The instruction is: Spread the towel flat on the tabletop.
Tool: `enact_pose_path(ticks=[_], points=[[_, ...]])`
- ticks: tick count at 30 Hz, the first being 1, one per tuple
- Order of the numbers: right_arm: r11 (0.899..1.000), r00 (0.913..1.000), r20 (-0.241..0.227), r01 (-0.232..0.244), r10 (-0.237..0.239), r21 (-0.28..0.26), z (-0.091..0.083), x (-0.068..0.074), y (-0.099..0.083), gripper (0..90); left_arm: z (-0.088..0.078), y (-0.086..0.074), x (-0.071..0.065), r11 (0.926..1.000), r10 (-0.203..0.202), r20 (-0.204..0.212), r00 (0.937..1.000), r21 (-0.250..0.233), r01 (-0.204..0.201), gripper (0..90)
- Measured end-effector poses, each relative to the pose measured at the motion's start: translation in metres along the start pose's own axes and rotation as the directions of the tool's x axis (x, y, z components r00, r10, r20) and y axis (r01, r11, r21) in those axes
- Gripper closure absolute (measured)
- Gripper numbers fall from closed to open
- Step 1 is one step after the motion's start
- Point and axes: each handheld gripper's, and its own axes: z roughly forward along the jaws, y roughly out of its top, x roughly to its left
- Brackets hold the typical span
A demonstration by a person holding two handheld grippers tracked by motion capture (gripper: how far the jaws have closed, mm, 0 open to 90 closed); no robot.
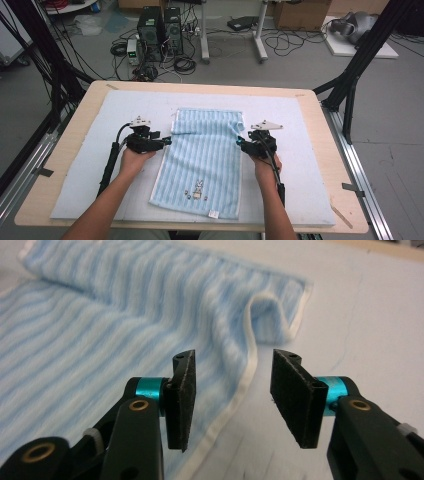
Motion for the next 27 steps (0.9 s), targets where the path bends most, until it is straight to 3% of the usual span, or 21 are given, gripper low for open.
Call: enact_pose_path(ticks=[3,6,9,12,15,17,20,24,26,27], points=[[0.998,0.9996,-0.011,0.027,-0.026,0.064,-0.002,0.008,-0.003,49.6,0.0,-0.005,-0.007,0.9981,0.041,0.028,0.9988,0.045,-0.042,47.4],[0.996,0.9979,-0.015,0.065,-0.064,0.065,-0.004,0.017,-0.006,53.3,0.004,-0.009,-0.015,0.9934,0.077,0.052,0.9957,0.081,-0.081,52.9],[0.992,0.9979,-0.018,0.065,-0.063,0.108,0.003,0.019,-0.012,60.9,0.005,-0.009,-0.018,0.9899,0.108,0.02,0.9939,0.09,-0.109,58.3],[0.987,0.9983,-0.027,0.056,-0.052,0.152,0.01,0.019,-0.017,69.0,0.004,-0.01,-0.019,0.9871,0.133,0.002,0.9911,0.09,-0.132,72.2],[0.99,0.9987,-0.042,0.033,-0.028,0.138,0.013,0.017,-0.018,81.6,0.005,-0.011,-0.02,0.9848,0.147,0.017,0.9889,0.09,-0.148,86.2],[0.99,0.9987,-0.041,0.036,-0.031,0.134,0.015,0.016,-0.017,86.2,0.006,-0.01,-0.02,0.9866,0.139,0.016,0.9902,0.085,-0.139,87.1],[0.99,0.9985,0.007,0.053,-0.055,0.131,0.018,0.016,-0.014,86.9,0.009,-0.01,-0.02,0.9939,0.086,0.014,0.9962,0.069,-0.087,87.1],[0.992,0.9974,0.051,0.044,-0.05,0.116,0.023,0.013,-0.012,86.1,0.009,-0.011,-0.023,0.9942,0.084,0.016,0.9963,0.066,-0.085,85.1],[0.993,0.9976,0.051,0.042,-0.048,0.112,0.022,0.014,-0.013,77.9,0.008,-0.011,-0.024,0.9958,0.068,0.029,0.9973,0.06,-0.07,70.5],[0.995,0.9985,0.042,0.031,-0.035,0.1,0.02,0.014,-0.013,68.0,0.007,-0.011,-0.024,0.9957,0.071,0.039,0.9968,0.058,-0.073,61.3]])
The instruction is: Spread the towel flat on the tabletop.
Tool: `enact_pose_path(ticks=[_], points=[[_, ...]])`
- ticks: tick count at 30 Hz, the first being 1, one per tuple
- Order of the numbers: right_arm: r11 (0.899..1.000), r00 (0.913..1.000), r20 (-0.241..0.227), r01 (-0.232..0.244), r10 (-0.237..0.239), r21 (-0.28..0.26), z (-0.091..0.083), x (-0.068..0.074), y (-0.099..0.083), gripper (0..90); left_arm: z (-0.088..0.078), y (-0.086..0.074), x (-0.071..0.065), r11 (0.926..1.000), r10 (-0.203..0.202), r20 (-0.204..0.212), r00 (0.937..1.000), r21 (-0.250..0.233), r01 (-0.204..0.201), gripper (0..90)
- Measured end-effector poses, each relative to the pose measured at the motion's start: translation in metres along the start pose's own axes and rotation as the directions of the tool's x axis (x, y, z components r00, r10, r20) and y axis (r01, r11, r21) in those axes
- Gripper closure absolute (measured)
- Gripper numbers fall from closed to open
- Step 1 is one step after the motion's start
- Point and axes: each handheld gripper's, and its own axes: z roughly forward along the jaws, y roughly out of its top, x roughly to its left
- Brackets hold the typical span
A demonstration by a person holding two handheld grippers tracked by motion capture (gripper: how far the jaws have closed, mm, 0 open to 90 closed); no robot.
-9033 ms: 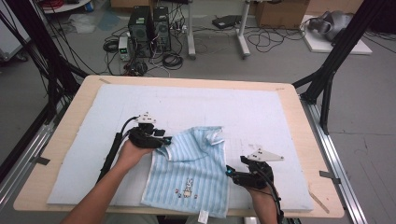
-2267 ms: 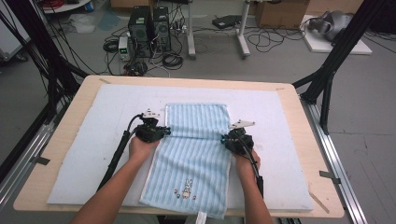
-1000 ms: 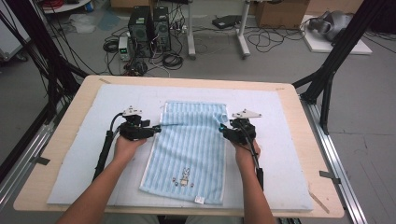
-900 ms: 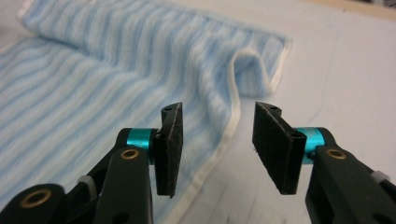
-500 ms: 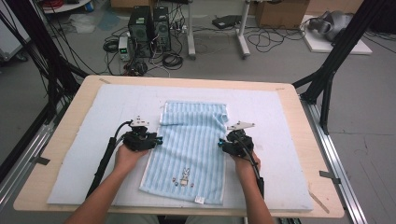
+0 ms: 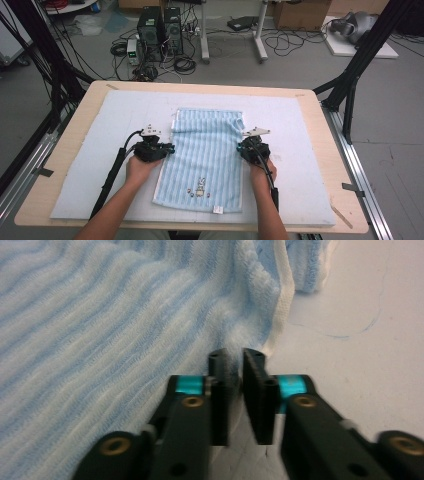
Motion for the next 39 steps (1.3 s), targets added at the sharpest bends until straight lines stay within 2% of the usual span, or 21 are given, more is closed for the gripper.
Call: enact_pose_path(ticks=[2,3,6,8,9,11,13,18,20,22,26,30,31,33,35,39], points=[[0.999,0.9988,-0.037,-0.031,0.031,-0.017,-0.003,-0.001,-0.002,47.8,-0.003,0.0,-0.002,0.9996,0.025,0.038,0.999,-0.014,-0.024,52.3],[0.999,0.9985,-0.045,-0.032,0.031,-0.027,-0.005,-0.001,-0.003,41.6,-0.006,0.0,-0.004,0.9992,0.033,0.045,0.9984,-0.024,-0.032,48.6],[0.998,0.9987,-0.047,-0.022,0.019,-0.057,-0.015,0.002,-0.008,26.7,-0.016,-0.003,-0.005,0.9961,0.011,0.056,0.9984,-0.088,-0.006,37.7],[0.996,0.9986,-0.049,-0.021,0.017,-0.084,-0.024,0.003,-0.011,20.8,-0.023,-0.006,-0.005,0.9937,-0.005,0.065,0.9979,-0.112,0.012,31.3],[0.995,0.9991,-0.041,-0.016,0.012,-0.103,-0.028,0.004,-0.013,18.7,-0.026,-0.008,-0.005,0.9927,-0.005,0.068,0.9977,-0.12,0.013,29.3],[0.992,0.9983,-0.057,-0.005,-0.003,-0.124,-0.037,0.005,-0.018,16.9,-0.034,-0.012,-0.007,0.9884,0.003,0.066,0.9978,-0.151,0.007,25.9],[0.99,0.9982,-0.06,0.003,-0.012,-0.144,-0.046,0.007,-0.022,11.2,-0.042,-0.016,-0.008,0.984,0.009,0.074,0.9972,-0.178,0.004,25.5],[0.985,0.9917,-0.128,-0.01,-0.012,-0.17,-0.066,0.01,-0.036,11.1,-0.058,-0.029,-0.013,0.9792,0.018,0.063,0.9978,-0.203,-0.004,23.4],[0.985,0.9901,-0.138,0.004,-0.028,-0.172,-0.074,0.013,-0.041,11.1,-0.063,-0.033,-0.016,0.9791,0.025,0.049,0.9985,-0.203,-0.015,23.2],[0.986,0.9907,-0.133,0.007,-0.03,-0.167,-0.081,0.016,-0.046,11.1,-0.067,-0.038,-0.019,0.9751,0.021,0.054,0.9983,-0.222,-0.009,23.2],[0.989,0.9932,-0.115,0.001,-0.018,-0.15,-0.09,0.022,-0.056,11.6,-0.073,-0.045,-0.025,0.9755,0.026,0.039,0.9989,-0.219,-0.017,23.2],[0.991,0.9923,-0.124,-0.021,0.004,-0.131,-0.097,0.025,-0.061,33.1,-0.076,-0.05,-0.027,0.9794,0.02,0.032,0.9993,-0.201,-0.013,23.8],[0.991,0.9909,-0.134,-0.005,-0.013,-0.134,-0.099,0.025,-0.062,40.4,-0.076,-0.051,-0.028,0.9802,0.022,0.029,0.9993,-0.197,-0.015,23.9],[0.991,0.993,-0.109,0.031,-0.046,-0.133,-0.102,0.028,-0.063,46.7,-0.077,-0.053,-0.028,0.9806,0.017,0.028,0.9995,-0.195,-0.011,24.0],[0.991,0.9929,-0.106,0.041,-0.054,-0.126,-0.104,0.03,-0.065,50.1,-0.078,-0.054,-0.028,0.982,0.013,0.019,0.9997,-0.189,-0.009,24.5],[0.995,0.9933,-0.116,-0.005,-0.007,-0.102,-0.104,0.032,-0.068,54.3,-0.079,-0.056,-0.029,0.9869,0.011,0.035,0.9993,-0.161,-0.005,30.4]])
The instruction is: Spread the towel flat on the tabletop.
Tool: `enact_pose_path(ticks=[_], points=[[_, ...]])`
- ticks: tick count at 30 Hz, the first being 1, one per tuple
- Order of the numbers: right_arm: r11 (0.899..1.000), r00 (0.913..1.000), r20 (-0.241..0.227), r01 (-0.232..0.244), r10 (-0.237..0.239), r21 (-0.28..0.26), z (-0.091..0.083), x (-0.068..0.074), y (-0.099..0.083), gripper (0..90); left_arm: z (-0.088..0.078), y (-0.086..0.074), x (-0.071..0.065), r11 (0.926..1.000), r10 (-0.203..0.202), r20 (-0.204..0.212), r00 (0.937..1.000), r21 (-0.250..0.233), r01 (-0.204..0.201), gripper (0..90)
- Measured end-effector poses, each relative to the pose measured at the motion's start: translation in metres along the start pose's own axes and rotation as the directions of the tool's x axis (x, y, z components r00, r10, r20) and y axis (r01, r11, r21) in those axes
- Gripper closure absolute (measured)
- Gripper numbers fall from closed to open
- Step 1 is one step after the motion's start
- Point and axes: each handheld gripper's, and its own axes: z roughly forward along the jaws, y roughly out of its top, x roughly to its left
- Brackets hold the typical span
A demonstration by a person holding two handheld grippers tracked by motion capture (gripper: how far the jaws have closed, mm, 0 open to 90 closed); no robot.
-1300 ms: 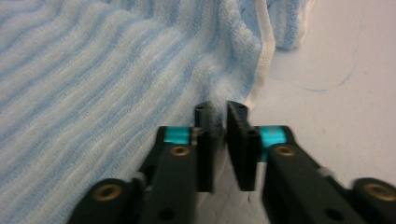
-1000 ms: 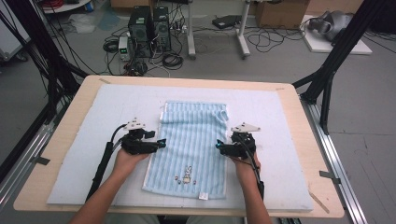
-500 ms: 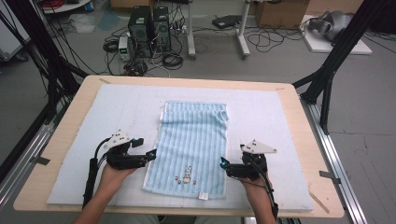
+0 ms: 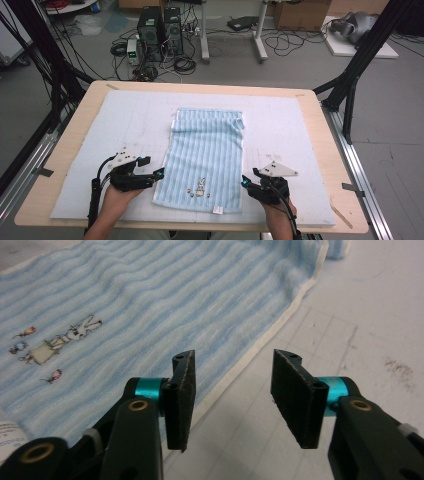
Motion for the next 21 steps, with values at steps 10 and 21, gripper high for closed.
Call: enact_pose_path(ticks=[10,21], points=[[0.999,0.9992,-0.035,-0.02,0.022,0.031,0.004,0.012,-0.014,61.1,0.004,-0.009,-0.005,0.9967,-0.025,0.007,0.9997,0.078,0.024,43.4],[0.995,0.9982,-0.059,0.019,-0.014,0.1,0.017,0.02,-0.017,77.3,0.009,-0.015,-0.015,0.985,0.054,0.03,0.9981,0.162,-0.058,76.4]])
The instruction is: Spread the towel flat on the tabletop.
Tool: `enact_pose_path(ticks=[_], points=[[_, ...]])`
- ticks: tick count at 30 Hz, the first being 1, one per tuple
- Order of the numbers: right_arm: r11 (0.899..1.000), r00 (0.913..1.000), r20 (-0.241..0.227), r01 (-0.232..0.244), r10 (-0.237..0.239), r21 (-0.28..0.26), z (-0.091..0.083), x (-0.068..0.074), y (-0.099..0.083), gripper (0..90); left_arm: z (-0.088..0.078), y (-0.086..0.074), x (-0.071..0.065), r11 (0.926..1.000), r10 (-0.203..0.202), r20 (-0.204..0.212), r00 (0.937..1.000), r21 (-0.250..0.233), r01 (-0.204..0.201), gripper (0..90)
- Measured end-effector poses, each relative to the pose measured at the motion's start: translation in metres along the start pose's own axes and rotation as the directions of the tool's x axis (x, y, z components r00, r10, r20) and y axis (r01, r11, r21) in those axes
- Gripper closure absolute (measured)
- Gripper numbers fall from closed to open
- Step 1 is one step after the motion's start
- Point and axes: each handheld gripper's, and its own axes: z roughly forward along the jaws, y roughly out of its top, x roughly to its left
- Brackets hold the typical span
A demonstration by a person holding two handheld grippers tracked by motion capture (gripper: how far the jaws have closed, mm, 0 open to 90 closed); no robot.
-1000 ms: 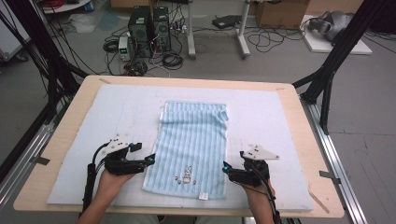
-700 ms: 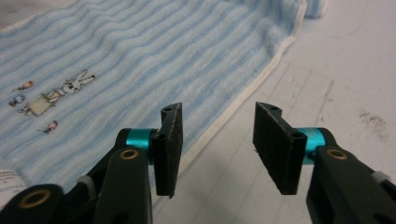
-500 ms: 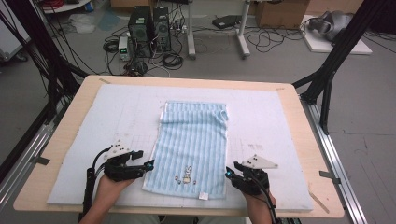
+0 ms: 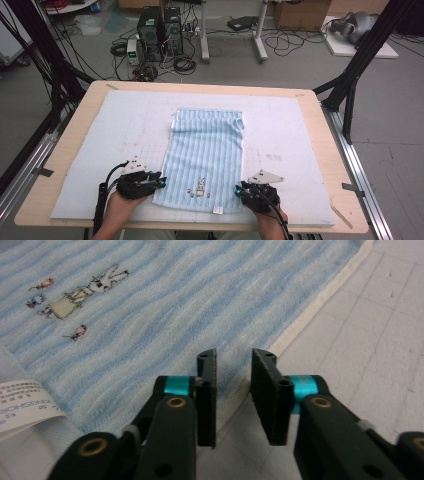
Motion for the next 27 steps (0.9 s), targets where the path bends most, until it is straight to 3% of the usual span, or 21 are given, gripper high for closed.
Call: enact_pose_path(ticks=[3,11,27], points=[[1.0,0.9996,-0.029,-0.008,0.008,0.003,-0.001,0.0,-0.001,85.1,-0.002,-0.002,-0.003,0.9999,0.011,0.015,0.9998,0.008,-0.012,86.1],[1.0,0.9994,-0.033,0.008,-0.008,0.002,-0.008,0.001,-0.004,86.0,-0.013,-0.013,-0.011,0.9998,-0.018,0.084,0.9963,0.005,0.017,86.6],[0.999,0.9988,-0.03,0.038,-0.039,-0.01,-0.042,0.02,-0.025,85.5,-0.032,-0.037,-0.036,0.9999,-0.01,0.187,0.9824,0.013,0.008,86.5]])
